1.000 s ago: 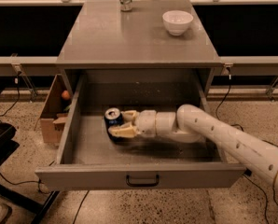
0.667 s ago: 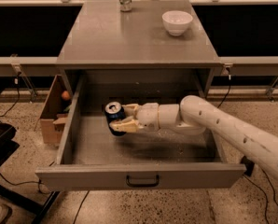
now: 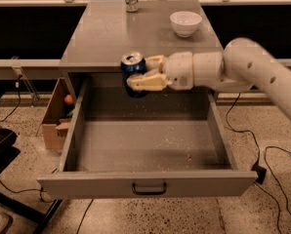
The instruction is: Pick pepsi can from top drawer and place on counter
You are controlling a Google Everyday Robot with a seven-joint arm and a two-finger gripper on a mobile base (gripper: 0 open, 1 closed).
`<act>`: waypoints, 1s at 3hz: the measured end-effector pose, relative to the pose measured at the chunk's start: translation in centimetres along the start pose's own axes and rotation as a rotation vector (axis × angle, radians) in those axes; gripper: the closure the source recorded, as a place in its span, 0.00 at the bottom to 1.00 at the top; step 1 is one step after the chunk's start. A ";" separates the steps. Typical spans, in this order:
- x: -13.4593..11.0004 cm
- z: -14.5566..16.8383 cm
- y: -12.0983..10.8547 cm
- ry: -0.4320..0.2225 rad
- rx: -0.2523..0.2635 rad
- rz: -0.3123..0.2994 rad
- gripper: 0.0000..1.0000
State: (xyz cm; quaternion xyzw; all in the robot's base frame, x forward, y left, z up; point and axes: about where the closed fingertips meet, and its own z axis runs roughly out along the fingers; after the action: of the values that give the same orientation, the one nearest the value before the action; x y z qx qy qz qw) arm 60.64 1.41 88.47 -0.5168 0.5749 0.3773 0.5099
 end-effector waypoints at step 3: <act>-14.7 2.8 -11.4 0.032 0.086 0.063 1.00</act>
Offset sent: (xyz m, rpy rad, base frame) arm 0.1006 0.0173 0.1527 0.0172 0.0625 -0.0835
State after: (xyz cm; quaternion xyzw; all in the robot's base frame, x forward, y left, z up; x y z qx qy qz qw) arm 71.54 5.10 103.38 -0.4821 0.6148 0.3598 0.5101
